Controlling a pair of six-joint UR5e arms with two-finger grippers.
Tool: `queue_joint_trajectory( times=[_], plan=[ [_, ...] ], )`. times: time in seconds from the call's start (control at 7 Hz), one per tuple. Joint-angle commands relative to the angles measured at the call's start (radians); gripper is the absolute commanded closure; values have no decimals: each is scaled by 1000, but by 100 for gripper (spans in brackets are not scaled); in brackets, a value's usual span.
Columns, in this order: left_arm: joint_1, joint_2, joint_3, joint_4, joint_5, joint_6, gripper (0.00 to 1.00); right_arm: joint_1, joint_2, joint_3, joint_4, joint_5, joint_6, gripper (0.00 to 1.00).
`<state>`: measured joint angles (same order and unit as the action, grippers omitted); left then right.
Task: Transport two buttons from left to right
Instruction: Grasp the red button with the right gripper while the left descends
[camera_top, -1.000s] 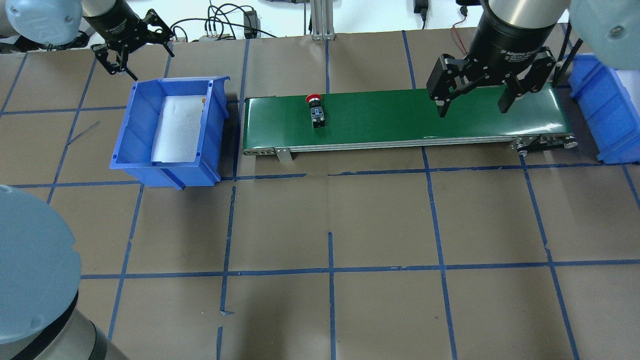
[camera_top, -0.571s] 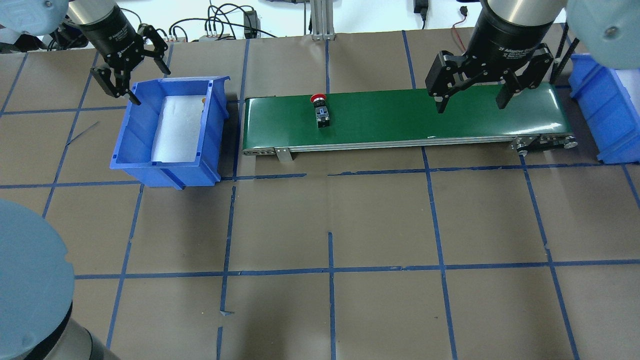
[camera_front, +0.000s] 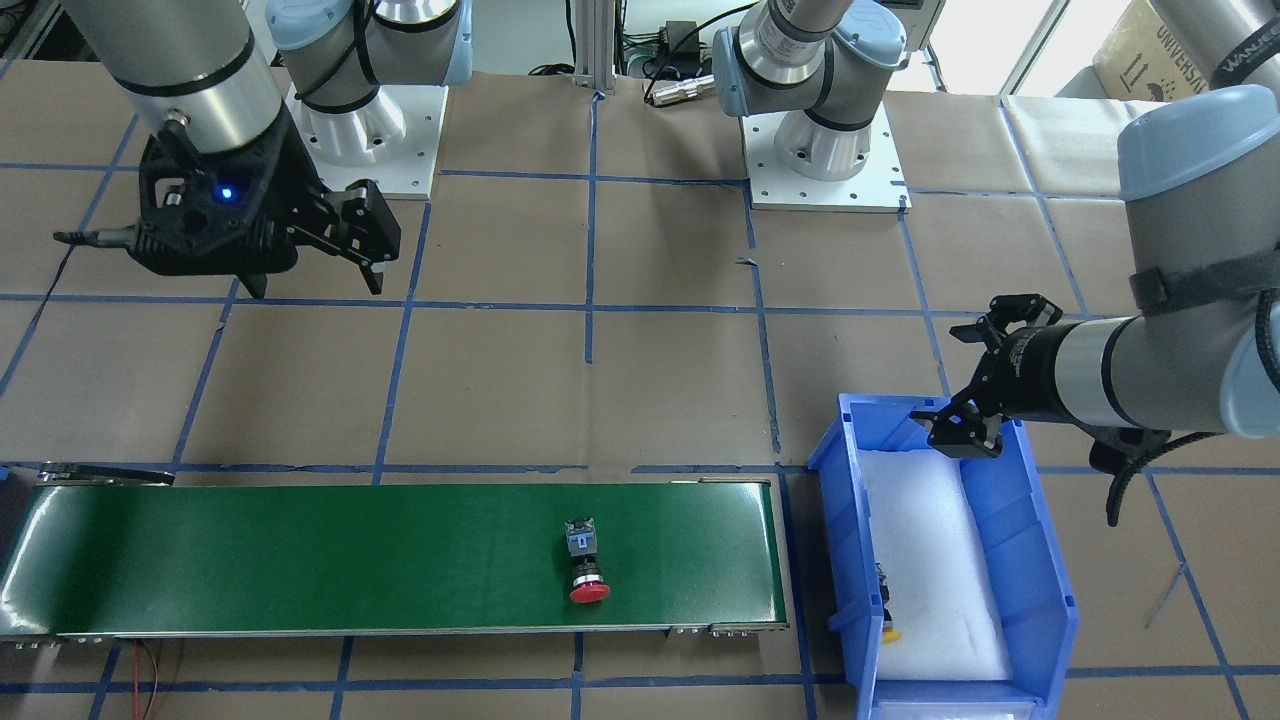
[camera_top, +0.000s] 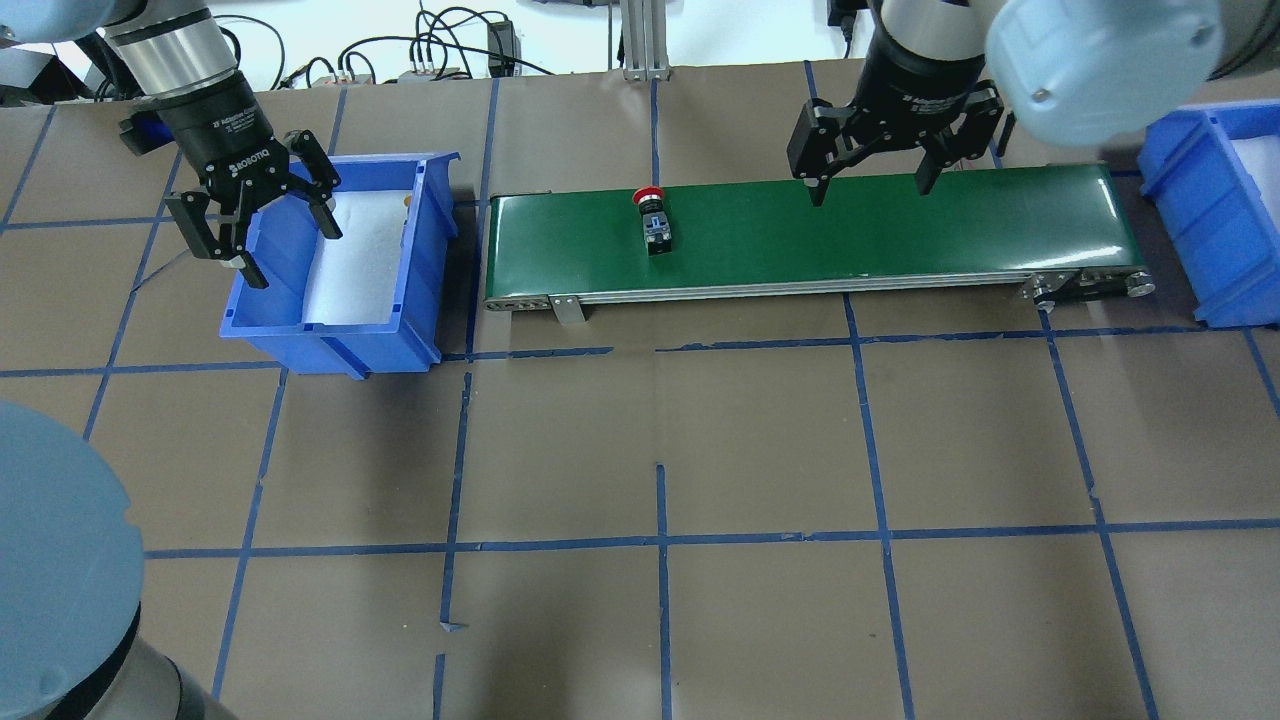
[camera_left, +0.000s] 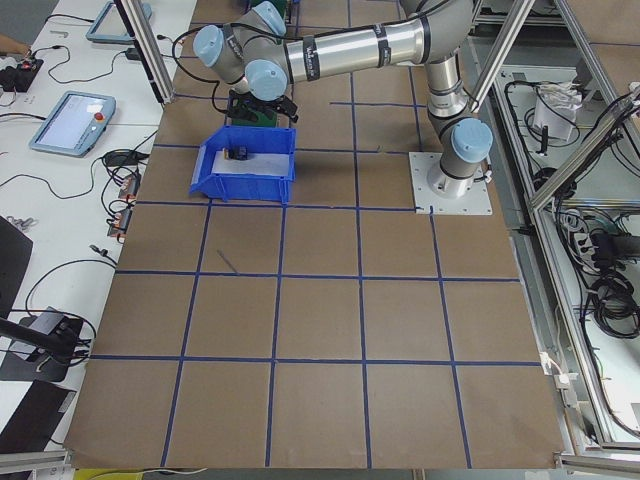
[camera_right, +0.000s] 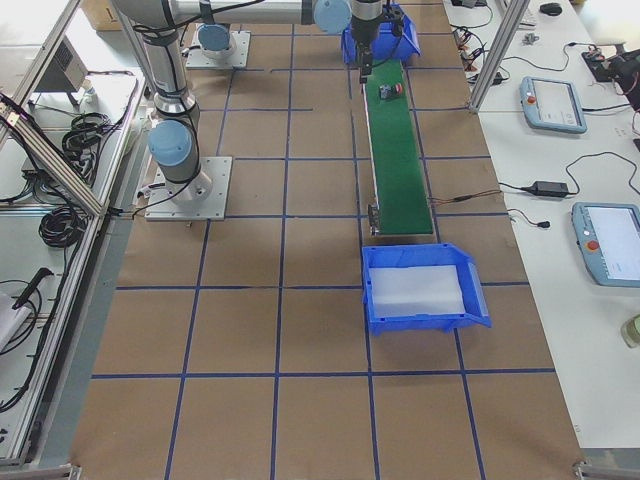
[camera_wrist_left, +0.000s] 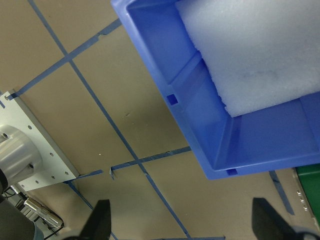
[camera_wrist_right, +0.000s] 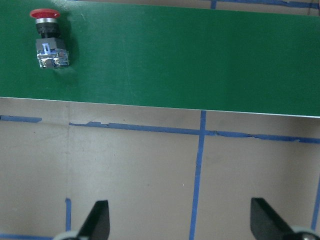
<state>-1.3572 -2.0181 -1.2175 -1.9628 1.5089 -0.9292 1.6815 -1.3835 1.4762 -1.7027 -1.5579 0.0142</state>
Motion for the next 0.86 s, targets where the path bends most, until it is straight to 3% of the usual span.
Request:
queue_joint_trajectory(
  times=[0.0, 0.43, 0.71],
  plan=[
    [6, -16, 16, 198, 5, -129, 0, 85, 143, -8, -170, 1, 65, 0],
    [0, -57, 12, 325, -1, -328, 0, 102, 285, -29, -313, 24, 130, 0],
    [-5, -88, 15, 387, -3, -455, 0, 118, 365, -117, -305, 25, 200, 0]
  ],
)
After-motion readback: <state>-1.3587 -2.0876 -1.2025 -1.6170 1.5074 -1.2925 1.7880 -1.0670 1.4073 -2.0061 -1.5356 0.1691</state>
